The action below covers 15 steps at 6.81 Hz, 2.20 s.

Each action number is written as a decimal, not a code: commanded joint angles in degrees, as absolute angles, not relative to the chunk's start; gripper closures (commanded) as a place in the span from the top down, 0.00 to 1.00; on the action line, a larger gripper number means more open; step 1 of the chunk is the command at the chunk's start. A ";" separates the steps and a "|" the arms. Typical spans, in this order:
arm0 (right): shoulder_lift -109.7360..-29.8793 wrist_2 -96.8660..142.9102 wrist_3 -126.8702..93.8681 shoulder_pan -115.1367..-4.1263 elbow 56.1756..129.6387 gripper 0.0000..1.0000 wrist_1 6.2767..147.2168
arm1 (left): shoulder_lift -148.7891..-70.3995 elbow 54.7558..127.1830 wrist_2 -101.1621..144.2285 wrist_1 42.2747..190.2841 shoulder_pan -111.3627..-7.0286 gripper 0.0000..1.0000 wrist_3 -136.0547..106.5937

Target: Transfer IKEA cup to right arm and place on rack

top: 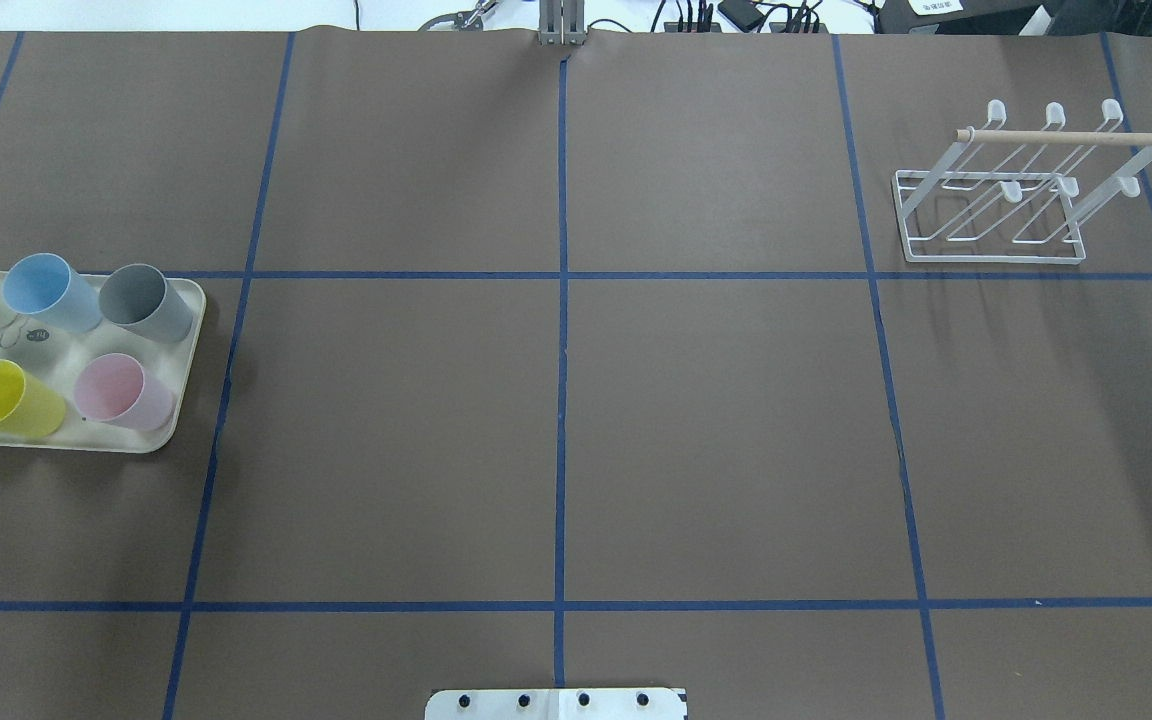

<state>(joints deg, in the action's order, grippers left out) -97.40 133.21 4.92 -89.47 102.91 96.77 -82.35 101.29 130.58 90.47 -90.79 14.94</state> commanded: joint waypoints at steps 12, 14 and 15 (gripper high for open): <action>-94.75 136.39 4.75 -89.30 103.01 1.00 96.68 | -89.89 99.39 138.74 96.94 -89.03 1.00 13.45; -91.96 142.43 4.48 -89.30 103.45 1.00 96.59 | -92.11 98.36 139.39 99.82 -88.68 1.00 12.58; -89.50 143.25 1.35 -89.04 103.45 1.00 96.68 | -93.94 98.18 139.22 103.41 -88.42 1.00 7.96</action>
<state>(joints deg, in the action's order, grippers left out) -92.17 141.13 3.72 -89.20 103.39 96.62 -92.19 98.58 139.11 99.91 -88.66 11.74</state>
